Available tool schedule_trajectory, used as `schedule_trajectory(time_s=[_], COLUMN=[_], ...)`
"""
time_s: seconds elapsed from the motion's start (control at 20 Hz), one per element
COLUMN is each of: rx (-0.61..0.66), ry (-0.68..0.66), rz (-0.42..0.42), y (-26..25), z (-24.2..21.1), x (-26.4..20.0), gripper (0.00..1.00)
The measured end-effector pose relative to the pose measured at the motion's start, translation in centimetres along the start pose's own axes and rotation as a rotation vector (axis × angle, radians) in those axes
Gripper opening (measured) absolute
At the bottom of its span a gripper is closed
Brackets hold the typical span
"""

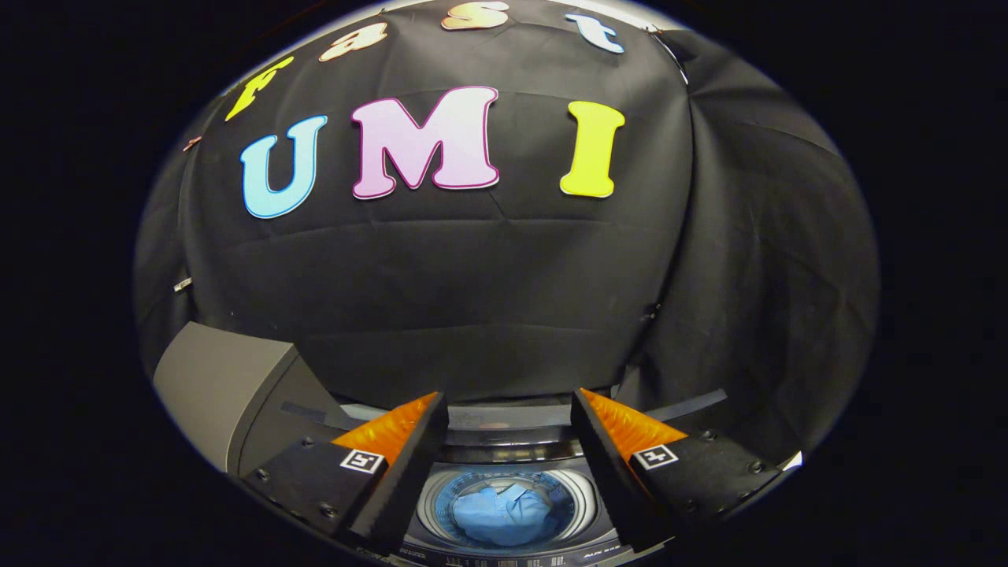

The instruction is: Put the clothes into the washing machine and then close the washing machine lid.

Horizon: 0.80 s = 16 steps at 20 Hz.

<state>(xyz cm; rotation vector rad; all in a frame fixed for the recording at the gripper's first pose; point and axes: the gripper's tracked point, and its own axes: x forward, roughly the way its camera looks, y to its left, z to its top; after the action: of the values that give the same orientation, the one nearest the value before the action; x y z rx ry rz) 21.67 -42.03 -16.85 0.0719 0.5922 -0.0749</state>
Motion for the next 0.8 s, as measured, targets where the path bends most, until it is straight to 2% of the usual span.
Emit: schedule_trajectory(time_s=[0.3,0.5,0.6,0.7,0.8], rx=[-0.002,0.002,-0.02,-0.015,-0.014], ry=[0.059,0.275,0.299,0.281,0.224], rz=[-0.041,-0.041,-0.044,-0.035,-0.031], y=[0.0,0.1,0.1,0.5,1.0], z=[-4.1,-15.2,-18.6,-18.6,-16.6], x=[-2.6,-5.1,-6.9,-8.1,-8.2], gripper=[0.99,0.99,0.99,0.99,0.99])
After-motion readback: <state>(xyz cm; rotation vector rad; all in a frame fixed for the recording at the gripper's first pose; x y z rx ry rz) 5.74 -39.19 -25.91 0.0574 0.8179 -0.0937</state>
